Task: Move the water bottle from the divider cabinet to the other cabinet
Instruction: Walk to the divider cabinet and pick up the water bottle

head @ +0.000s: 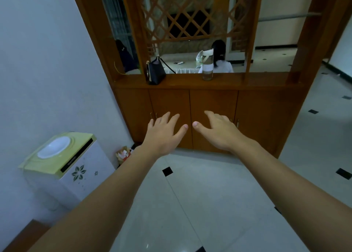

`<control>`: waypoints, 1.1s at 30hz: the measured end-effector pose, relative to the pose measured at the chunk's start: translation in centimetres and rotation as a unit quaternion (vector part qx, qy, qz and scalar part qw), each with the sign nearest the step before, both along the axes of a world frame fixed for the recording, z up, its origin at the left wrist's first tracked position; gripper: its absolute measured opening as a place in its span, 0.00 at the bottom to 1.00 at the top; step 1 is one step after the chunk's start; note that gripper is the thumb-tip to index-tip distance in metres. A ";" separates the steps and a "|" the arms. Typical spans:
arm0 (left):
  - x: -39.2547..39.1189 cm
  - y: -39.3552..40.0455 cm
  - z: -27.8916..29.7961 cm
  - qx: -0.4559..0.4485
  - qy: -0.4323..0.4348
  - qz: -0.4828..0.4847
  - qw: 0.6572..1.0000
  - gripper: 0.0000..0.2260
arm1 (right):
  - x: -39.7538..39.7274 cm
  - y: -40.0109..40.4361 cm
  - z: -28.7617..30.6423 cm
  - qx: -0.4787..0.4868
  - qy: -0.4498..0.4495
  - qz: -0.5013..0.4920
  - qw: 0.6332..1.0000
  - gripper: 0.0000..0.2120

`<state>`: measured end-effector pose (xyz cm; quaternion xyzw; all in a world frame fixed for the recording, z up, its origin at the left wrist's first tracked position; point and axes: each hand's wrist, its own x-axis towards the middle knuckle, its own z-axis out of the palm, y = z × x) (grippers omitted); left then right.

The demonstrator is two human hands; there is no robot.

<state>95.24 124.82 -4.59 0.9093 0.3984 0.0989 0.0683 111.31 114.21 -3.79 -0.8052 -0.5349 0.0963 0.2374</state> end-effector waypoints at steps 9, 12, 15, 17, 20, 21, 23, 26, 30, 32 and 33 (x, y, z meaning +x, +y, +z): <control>7.5 10.7 -0.3 0.012 -0.028 -0.023 0.999 0.32 | 7.4 9.7 -0.2 -0.005 -0.034 -0.027 0.999 0.39; 10.5 15.5 -0.6 0.008 -0.040 -0.038 0.998 0.31 | 9.8 13.7 -0.1 -0.010 -0.045 -0.041 0.998 0.39; 13.8 20.0 -0.5 0.007 -0.042 -0.047 0.998 0.31 | 12.1 17.5 0.2 -0.019 -0.061 -0.059 0.996 0.39; 16.1 22.4 -0.5 0.007 -0.044 -0.059 0.997 0.31 | 13.4 19.5 0.2 -0.018 -0.059 -0.069 0.996 0.39; 19.0 25.0 -0.7 0.001 -0.043 -0.082 0.996 0.31 | 15.4 21.7 -0.2 -0.019 -0.050 -0.083 0.995 0.39; 19.8 25.6 -0.7 -0.001 -0.041 -0.089 0.995 0.31 | 16.1 22.4 -0.3 -0.022 -0.048 -0.087 0.995 0.39; 21.3 26.9 -0.7 -0.005 -0.039 -0.097 0.994 0.31 | 17.7 23.7 -0.5 -0.027 -0.042 -0.094 0.994 0.39; 23.5 29.3 -0.8 -0.012 -0.043 -0.097 0.994 0.31 | 20.4 26.3 -0.8 -0.027 -0.033 -0.100 0.994 0.40; 26.8 32.3 -1.3 -0.019 -0.043 -0.081 0.996 0.31 | 23.9 29.8 -1.3 -0.019 -0.024 -0.088 0.996 0.39; 28.7 33.7 -1.6 -0.013 -0.038 -0.073 0.997 0.31 | 25.7 31.4 -1.6 -0.014 -0.018 -0.075 0.997 0.39; 29.7 34.4 -1.6 -0.010 -0.035 -0.070 0.997 0.31 | 26.8 32.2 -1.7 -0.012 -0.015 -0.069 0.997 0.39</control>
